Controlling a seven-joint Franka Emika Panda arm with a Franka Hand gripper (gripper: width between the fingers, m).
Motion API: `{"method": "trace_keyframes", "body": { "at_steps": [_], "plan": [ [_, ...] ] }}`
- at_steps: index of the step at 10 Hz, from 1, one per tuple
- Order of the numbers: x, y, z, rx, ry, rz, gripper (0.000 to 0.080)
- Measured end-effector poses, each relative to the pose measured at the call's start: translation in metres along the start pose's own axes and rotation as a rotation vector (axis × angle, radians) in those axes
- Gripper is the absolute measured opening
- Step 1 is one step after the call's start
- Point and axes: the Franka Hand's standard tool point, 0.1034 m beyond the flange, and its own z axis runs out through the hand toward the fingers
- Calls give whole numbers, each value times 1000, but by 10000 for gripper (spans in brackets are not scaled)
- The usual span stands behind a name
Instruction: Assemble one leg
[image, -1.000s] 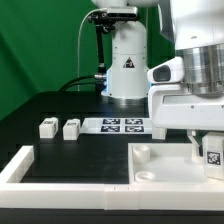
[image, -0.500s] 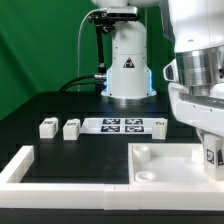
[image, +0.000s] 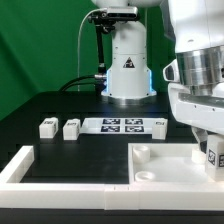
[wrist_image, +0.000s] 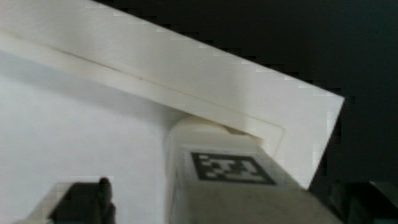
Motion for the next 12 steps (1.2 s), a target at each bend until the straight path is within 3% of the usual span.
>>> {"method": "trace_keyframes", "body": {
  "at_steps": [3, 7, 9, 11, 12],
  "plan": [
    [3, -6, -4, -10, 16, -480, 646],
    [5, -7, -4, -66, 29, -1040, 649],
    [16, -2, -6, -63, 48, -1242, 649],
    [14, -2, -5, -64, 45, -1260, 649],
    [14, -2, -5, -64, 45, -1259, 522]
  ]
}}
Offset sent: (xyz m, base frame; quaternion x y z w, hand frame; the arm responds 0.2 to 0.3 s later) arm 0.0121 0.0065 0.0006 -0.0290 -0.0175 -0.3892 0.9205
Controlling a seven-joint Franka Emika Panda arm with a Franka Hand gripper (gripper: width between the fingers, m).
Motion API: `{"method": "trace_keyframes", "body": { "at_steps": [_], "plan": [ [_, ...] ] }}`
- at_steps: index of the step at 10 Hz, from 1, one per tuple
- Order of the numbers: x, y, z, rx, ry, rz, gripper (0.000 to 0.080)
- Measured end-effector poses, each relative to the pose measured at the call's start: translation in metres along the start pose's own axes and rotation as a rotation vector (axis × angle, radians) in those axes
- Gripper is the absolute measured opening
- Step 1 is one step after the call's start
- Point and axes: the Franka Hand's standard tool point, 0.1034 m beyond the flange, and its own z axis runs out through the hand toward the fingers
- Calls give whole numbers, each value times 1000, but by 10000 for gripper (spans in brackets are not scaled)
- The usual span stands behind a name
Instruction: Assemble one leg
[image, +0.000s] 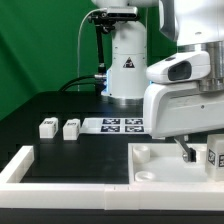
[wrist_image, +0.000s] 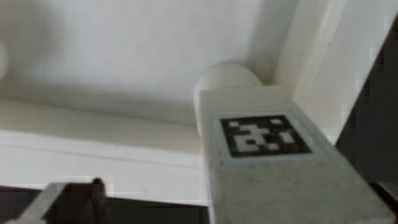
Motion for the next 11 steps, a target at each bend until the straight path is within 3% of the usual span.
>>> {"method": "trace_keyframes", "body": {
  "at_steps": [1, 3, 11],
  "plan": [
    [0, 0, 0, 1, 0, 10, 522],
    [0, 0, 0, 1, 0, 47, 289],
    [-4, -5, 2, 6, -3, 1203, 291]
  ]
}}
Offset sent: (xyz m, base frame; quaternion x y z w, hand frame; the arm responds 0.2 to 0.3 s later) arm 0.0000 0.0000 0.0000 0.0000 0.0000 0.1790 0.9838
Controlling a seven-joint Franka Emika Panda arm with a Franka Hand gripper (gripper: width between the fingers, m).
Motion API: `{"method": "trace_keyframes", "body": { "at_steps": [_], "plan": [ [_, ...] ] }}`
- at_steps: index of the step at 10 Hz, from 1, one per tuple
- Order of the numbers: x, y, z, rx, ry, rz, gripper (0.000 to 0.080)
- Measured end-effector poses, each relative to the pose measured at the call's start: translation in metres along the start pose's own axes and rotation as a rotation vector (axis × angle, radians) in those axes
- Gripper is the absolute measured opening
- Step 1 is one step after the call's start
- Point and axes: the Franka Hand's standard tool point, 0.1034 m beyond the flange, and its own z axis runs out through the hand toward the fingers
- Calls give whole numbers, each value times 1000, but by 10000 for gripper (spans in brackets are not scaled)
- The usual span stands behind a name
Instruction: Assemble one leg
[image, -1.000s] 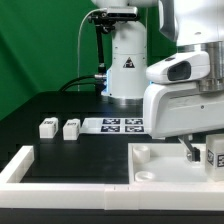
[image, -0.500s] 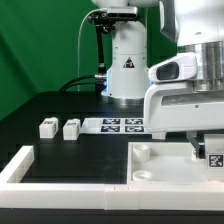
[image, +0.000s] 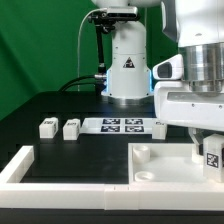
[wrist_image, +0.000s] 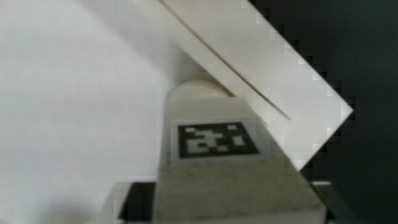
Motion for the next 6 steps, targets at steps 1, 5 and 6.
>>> {"method": "trace_keyframes", "body": {
  "at_steps": [1, 5, 6],
  "plan": [
    [-3, 0, 1, -1, 3, 158, 292],
    [-4, 0, 1, 5, -9, 339, 292],
    [-4, 0, 1, 6, -10, 309, 484]
  ]
}}
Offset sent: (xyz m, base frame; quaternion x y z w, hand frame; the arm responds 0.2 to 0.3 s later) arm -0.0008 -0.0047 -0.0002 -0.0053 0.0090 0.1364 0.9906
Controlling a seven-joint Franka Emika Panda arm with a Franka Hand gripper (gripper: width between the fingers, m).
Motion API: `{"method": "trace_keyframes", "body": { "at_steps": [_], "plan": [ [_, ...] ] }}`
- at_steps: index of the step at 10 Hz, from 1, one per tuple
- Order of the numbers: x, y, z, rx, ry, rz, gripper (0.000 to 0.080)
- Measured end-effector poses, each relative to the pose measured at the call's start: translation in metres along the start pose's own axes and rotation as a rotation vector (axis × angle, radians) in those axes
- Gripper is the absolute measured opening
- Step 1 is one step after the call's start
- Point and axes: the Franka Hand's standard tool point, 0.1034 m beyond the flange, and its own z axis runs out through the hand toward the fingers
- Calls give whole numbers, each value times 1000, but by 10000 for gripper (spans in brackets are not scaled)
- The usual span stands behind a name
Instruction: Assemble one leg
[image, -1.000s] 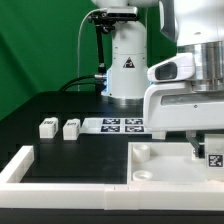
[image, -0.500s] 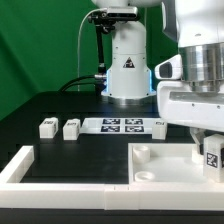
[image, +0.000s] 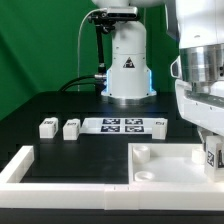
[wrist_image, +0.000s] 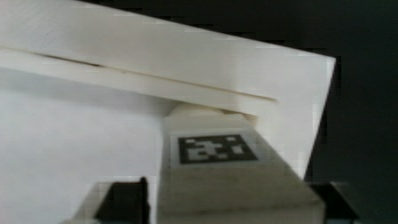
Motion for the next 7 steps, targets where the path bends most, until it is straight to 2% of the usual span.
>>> {"method": "trace_keyframes", "body": {
  "at_steps": [1, 2, 3, 5, 7],
  "plan": [
    [-1, 0, 0, 0, -2, -4, 484],
    [-2, 0, 0, 0, -1, -83, 616],
    [-2, 0, 0, 0, 0, -237, 644],
    [-1, 0, 0, -1, 1, -499, 648],
    [-1, 1, 1, -13, 10, -818, 649]
  ]
}}
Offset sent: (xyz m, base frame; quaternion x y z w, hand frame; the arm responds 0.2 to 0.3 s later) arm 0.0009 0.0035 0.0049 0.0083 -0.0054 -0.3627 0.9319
